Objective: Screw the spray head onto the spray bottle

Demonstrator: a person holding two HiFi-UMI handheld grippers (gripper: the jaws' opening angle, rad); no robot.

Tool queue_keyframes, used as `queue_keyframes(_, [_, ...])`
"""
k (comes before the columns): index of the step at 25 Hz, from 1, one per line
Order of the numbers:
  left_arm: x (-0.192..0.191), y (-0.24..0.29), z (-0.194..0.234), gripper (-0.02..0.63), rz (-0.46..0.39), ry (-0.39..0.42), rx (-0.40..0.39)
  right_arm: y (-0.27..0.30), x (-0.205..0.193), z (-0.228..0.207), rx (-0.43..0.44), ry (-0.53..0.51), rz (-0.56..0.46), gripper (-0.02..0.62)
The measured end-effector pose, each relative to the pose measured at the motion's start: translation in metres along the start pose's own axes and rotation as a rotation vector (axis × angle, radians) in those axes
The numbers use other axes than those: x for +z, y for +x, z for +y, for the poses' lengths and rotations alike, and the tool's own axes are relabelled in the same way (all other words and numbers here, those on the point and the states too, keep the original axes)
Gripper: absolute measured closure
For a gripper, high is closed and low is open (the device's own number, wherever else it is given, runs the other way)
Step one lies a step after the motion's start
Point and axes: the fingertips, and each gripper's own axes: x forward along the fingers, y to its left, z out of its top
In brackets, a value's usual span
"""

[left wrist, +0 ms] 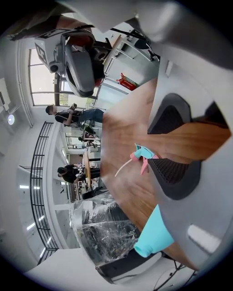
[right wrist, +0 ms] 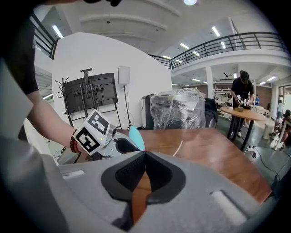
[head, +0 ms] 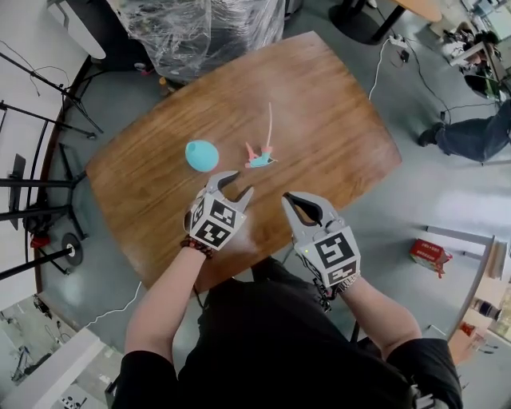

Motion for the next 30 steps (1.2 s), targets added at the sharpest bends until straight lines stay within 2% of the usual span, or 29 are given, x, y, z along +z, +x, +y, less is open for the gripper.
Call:
queue_keyframes(9, [-0.013, 0.044, 0.011, 0.419, 0.116, 0.041, -0.030, 0.013, -0.001, -0.010, 0.048, -0.011, 0.016, 0.601])
queue_keyframes(17, [-0.024, 0.065, 0.016, 0.419, 0.206, 0.057, -0.059, 0.011, -0.009, -0.020, 0.040, 0.002, 0.029, 0.601])
queue_keyframes(30, [-0.033, 0.075, 0.018, 0.463, 0.243, 0.027, -0.102, 0.012, -0.009, -0.027, 0.003, 0.024, 0.034, 0.601])
